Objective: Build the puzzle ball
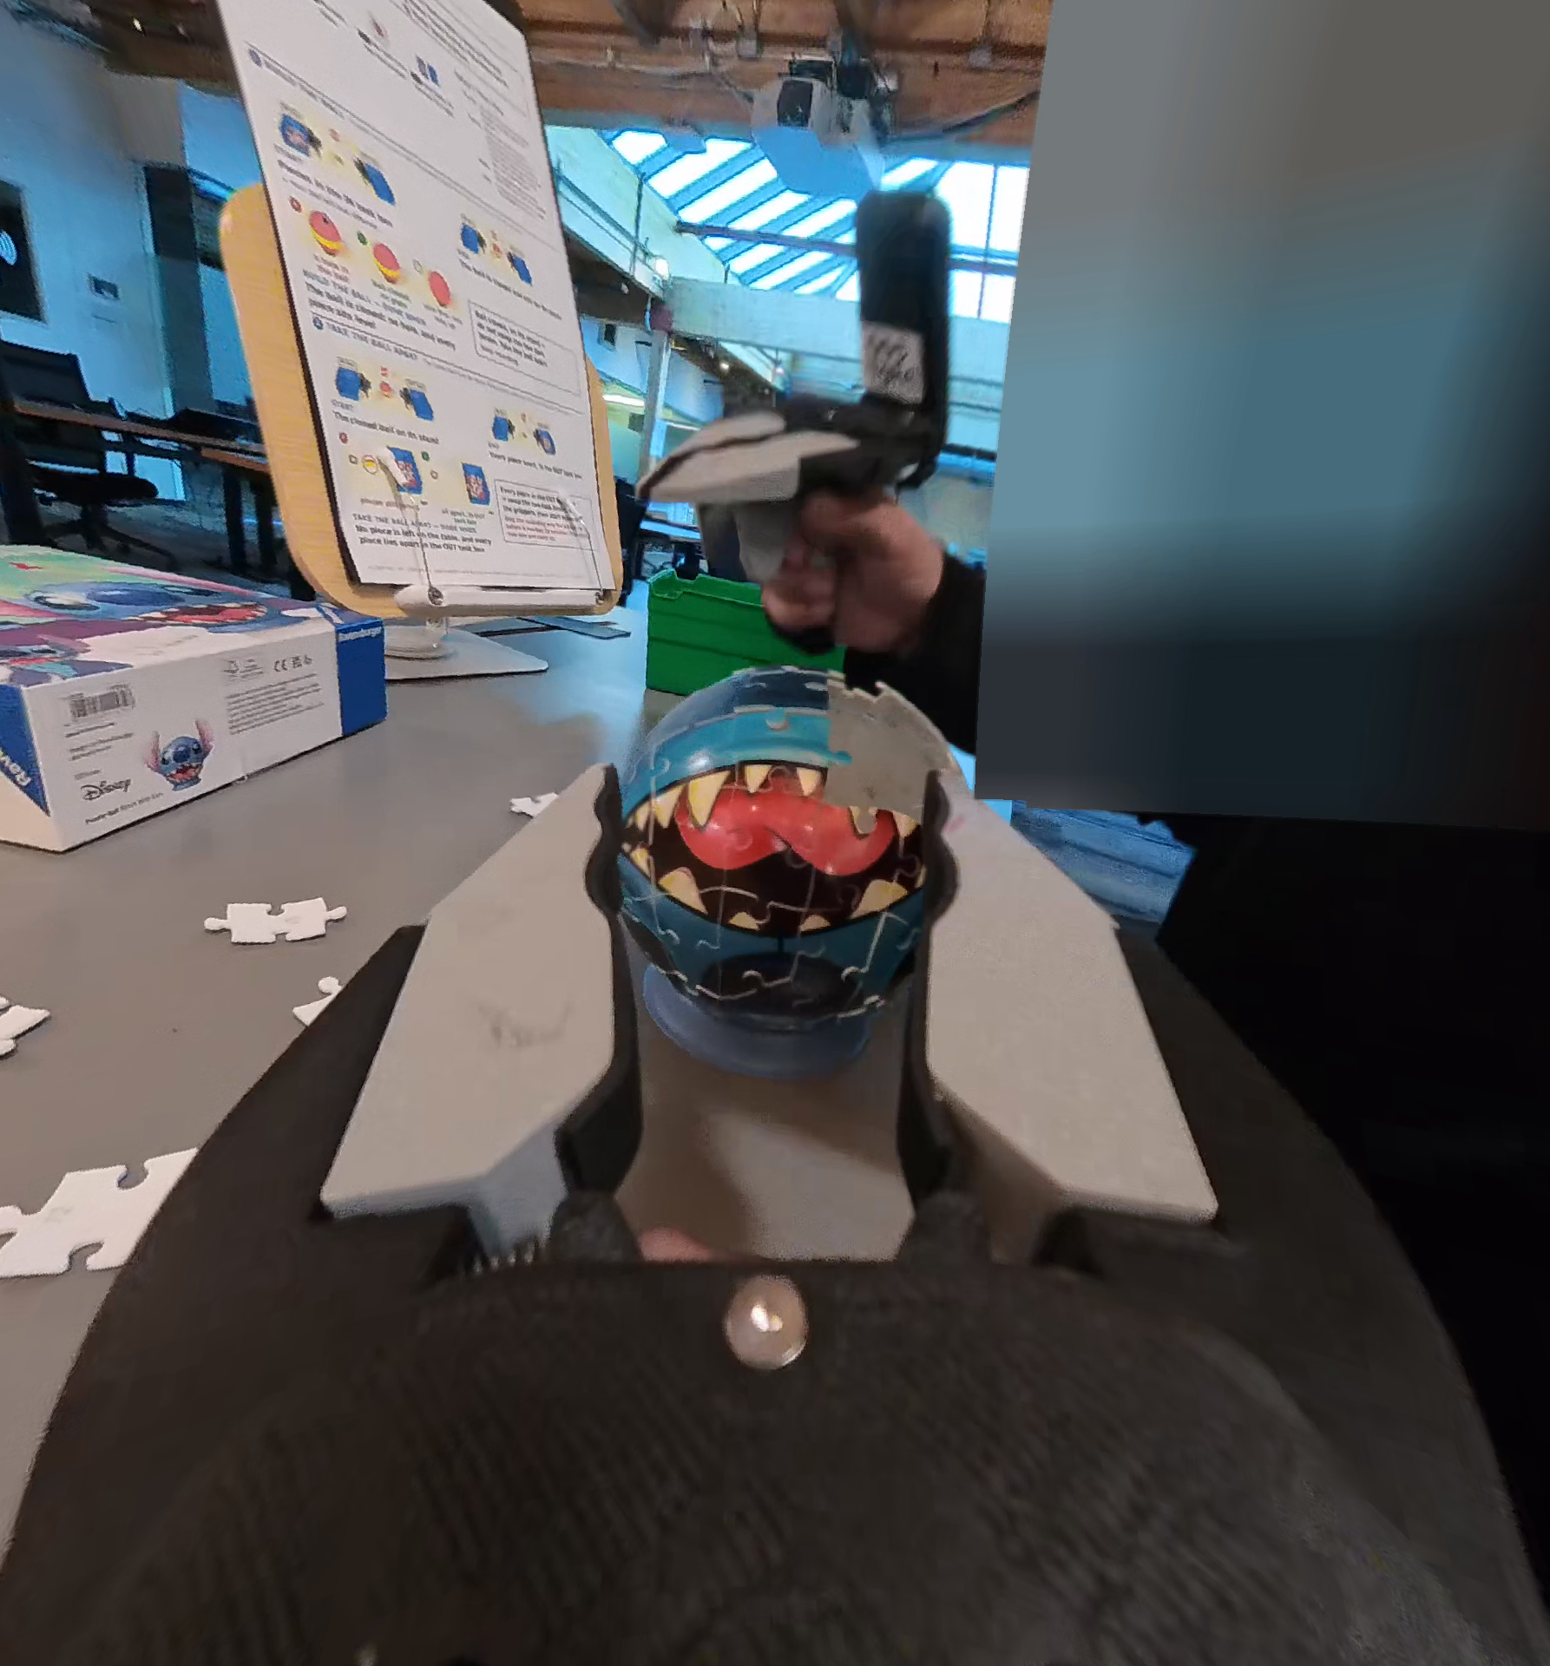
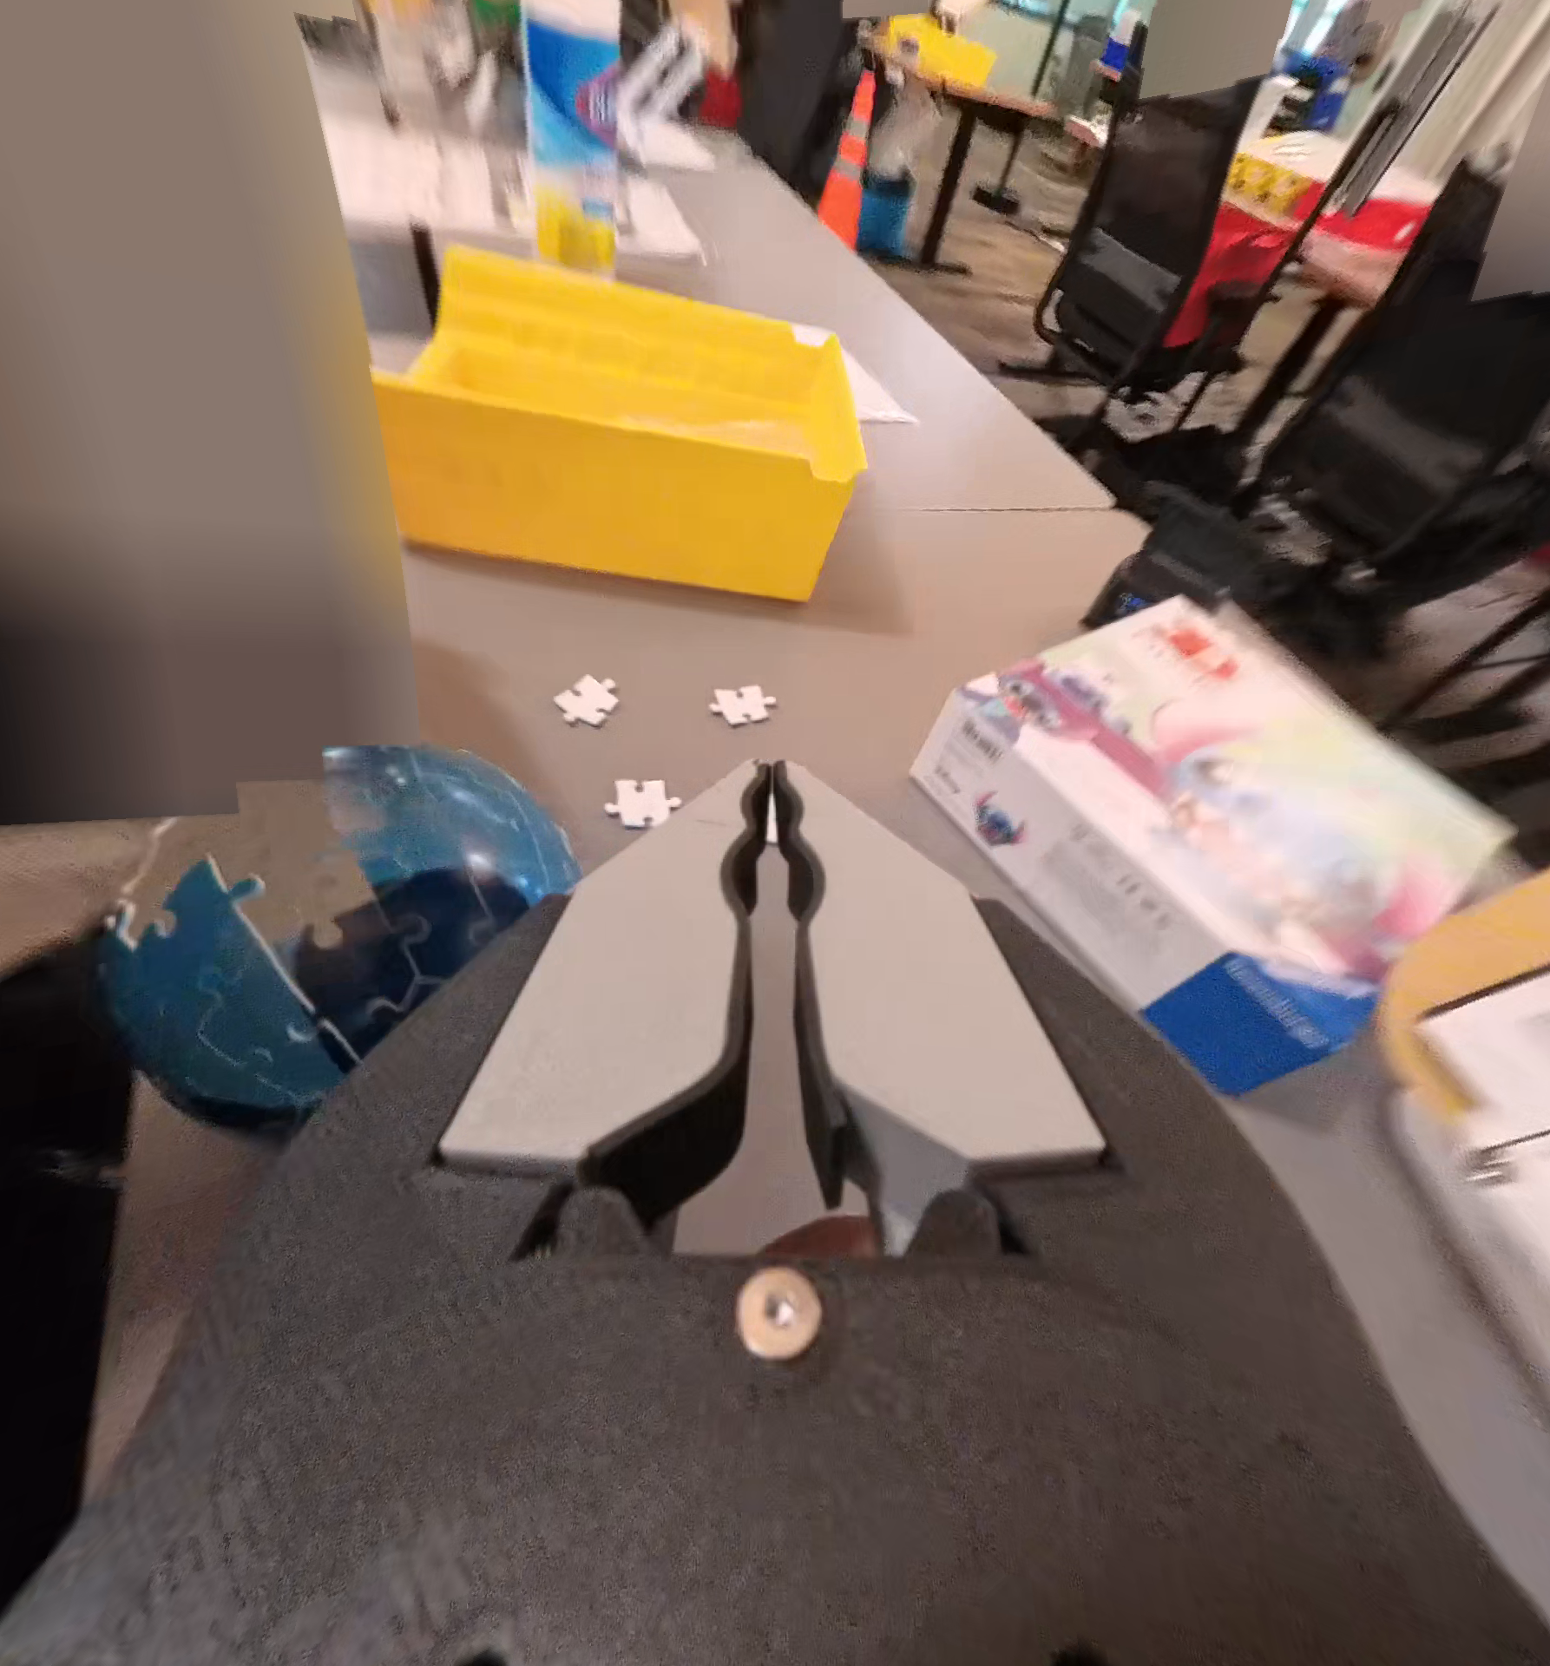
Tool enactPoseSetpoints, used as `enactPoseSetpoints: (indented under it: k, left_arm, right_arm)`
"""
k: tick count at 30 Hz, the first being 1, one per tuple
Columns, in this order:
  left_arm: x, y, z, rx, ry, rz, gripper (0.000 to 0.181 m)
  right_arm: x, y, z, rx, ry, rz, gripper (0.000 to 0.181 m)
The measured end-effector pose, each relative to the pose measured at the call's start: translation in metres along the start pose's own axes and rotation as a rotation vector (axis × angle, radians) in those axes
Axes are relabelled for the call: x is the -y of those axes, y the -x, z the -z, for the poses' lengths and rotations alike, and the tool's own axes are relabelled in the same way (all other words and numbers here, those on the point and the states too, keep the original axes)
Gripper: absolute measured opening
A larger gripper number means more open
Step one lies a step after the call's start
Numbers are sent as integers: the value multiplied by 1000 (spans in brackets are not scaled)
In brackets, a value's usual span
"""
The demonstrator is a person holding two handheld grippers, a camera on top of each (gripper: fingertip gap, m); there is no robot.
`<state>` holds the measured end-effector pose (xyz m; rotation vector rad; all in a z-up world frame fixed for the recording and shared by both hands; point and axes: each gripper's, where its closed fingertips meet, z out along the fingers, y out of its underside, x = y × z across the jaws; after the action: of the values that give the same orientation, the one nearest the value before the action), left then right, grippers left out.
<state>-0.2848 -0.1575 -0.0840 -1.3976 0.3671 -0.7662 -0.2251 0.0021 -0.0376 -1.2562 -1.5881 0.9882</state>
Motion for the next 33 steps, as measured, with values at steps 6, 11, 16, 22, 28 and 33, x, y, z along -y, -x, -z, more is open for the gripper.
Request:
enactPoseSetpoints:
  k: [6, 11, 16, 22, 28, 33]
  left_arm:
    - [-8, -11, -8, -60, 52, -41, 68]
    - [-1, -4, -5, 51, -1, -173, 63]
    - [4, 15, -1, 157, -25, -171, 65]
    - [9, 31, 3, 230, -50, -132, 66]
    - [11, 36, 4, 259, -57, -129, 65]
    - [12, 41, 6, 286, -62, -127, 66]
  right_arm:
    - [-52, -44, 12, 174, -194, -298, 17]
    - [-79, -59, 17, 151, -234, -308, 24]
    - [-109, -57, 17, 115, -148, -259, 40]
    - [-80, -49, 44, 162, -256, -224, 54]
    - [-60, -48, 65, 133, -260, -202, 51]
    - [-75, -68, 67, 29, -166, -243, 69]
